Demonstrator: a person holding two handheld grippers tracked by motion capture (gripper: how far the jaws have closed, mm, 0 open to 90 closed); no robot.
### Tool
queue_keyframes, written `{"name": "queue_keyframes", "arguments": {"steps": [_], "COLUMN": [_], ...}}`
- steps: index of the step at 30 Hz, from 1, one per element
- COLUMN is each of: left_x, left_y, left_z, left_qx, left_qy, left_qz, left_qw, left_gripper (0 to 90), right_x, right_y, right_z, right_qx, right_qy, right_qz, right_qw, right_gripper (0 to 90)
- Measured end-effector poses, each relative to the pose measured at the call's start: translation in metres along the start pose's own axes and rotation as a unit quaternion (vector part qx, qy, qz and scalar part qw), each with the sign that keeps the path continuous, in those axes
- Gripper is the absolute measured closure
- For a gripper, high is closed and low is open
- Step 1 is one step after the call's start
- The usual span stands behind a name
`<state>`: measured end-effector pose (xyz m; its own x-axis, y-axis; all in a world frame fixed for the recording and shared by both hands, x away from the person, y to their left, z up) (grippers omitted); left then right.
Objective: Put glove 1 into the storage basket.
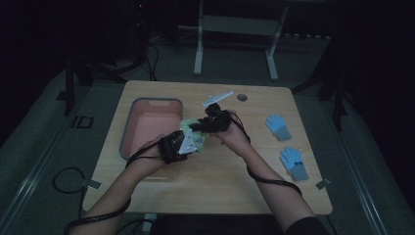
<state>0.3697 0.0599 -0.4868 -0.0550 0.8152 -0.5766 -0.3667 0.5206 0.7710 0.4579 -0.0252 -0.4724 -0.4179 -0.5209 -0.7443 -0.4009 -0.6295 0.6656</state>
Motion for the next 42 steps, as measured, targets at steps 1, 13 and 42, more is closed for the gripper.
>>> {"name": "queue_keyframes", "arguments": {"steps": [1, 13, 42], "left_x": [0.002, 0.034, 0.111], "left_y": [0.003, 0.034, 0.011], "left_z": [0.001, 0.016, 0.045], "left_qx": [-0.002, -0.030, 0.023], "left_qy": [0.002, 0.027, 0.060], "left_qz": [0.002, 0.018, 0.086], "left_qw": [1.0000, 0.9990, 0.9942], "left_gripper": [73.9, 73.9, 73.6], "right_x": [-0.004, -0.044, -0.047], "right_y": [-0.001, -0.027, -0.128], "right_z": [0.002, 0.031, 0.047], "right_qx": [-0.001, -0.015, -0.028], "right_qy": [0.002, 0.030, 0.017], "right_qz": [-0.001, -0.006, 0.057], "right_qw": [1.0000, 0.9994, 0.9978], "right_gripper": [70.8, 70.9, 69.2]}}
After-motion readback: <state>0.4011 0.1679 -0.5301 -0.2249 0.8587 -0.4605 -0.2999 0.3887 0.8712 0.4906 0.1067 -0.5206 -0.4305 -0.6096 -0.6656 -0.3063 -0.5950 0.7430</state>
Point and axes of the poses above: each handheld gripper's, and its own axes: y roughly backward along the jaws, x roughly out of its underside, z roughly to its left, the point moved 7 cm from there along -y, roughly forward along the jaws, and after that the axes turned 12 degrees about x, right-handed, at the moved point
